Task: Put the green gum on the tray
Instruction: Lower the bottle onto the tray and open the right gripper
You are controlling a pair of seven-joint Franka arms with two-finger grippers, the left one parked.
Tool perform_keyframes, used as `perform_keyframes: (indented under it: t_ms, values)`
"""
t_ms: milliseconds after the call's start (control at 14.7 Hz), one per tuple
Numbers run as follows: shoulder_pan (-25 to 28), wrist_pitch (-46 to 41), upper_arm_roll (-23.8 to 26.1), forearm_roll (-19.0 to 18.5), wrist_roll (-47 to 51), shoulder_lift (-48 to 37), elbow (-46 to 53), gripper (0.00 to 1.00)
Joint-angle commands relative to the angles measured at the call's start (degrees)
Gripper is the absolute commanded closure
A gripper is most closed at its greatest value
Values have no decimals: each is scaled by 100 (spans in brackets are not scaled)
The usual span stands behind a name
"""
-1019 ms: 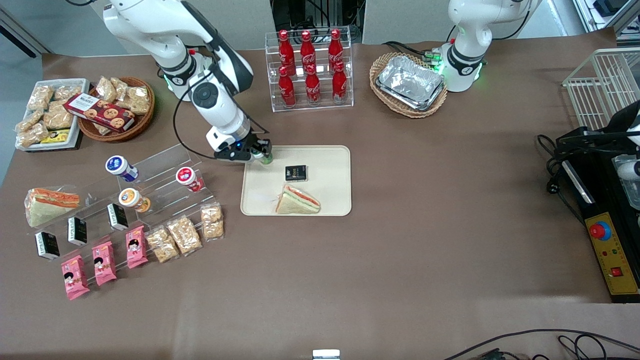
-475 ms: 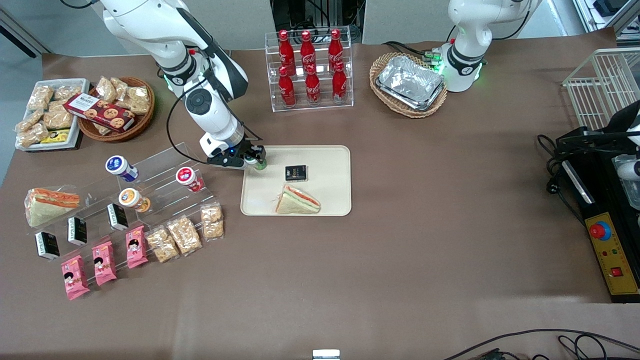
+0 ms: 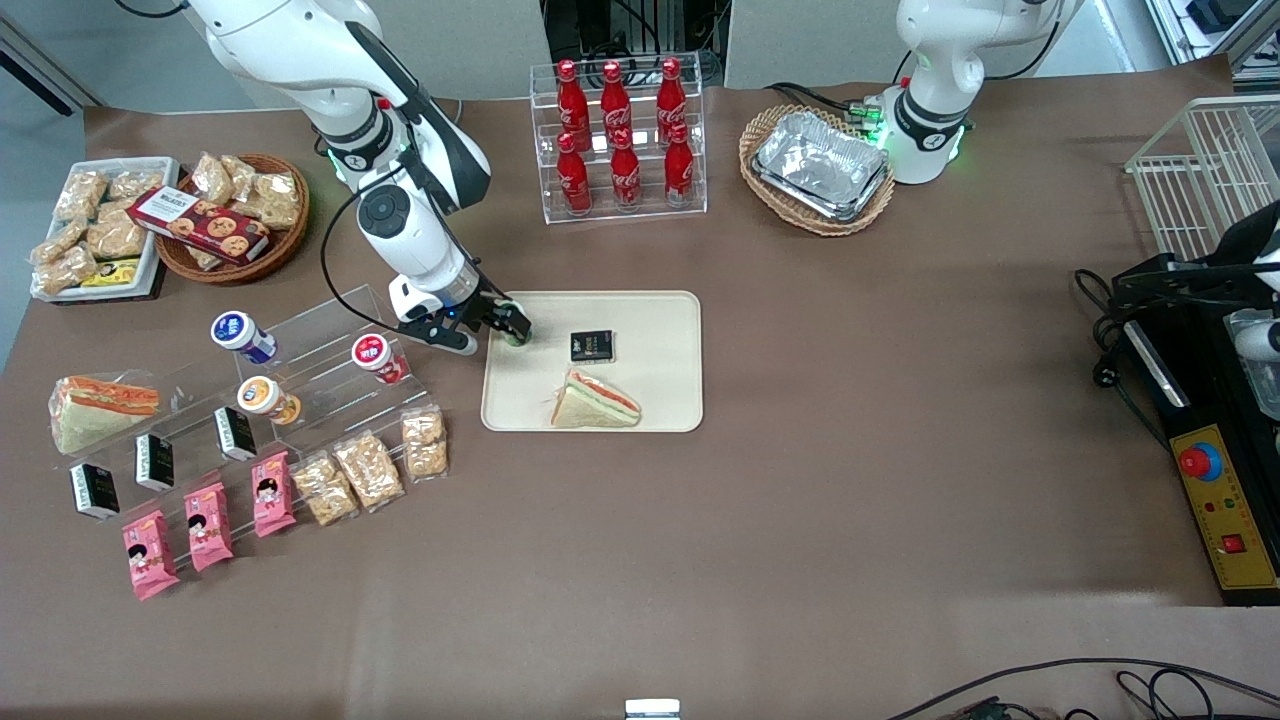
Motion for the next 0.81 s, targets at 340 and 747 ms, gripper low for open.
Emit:
perform_keyframes:
  t_ms: [340, 747]
  values:
    - [6, -2546, -2, -163, 757, -562, 1643, 0]
    - [-161, -5436, -150, -410, 179, -518, 4305, 0]
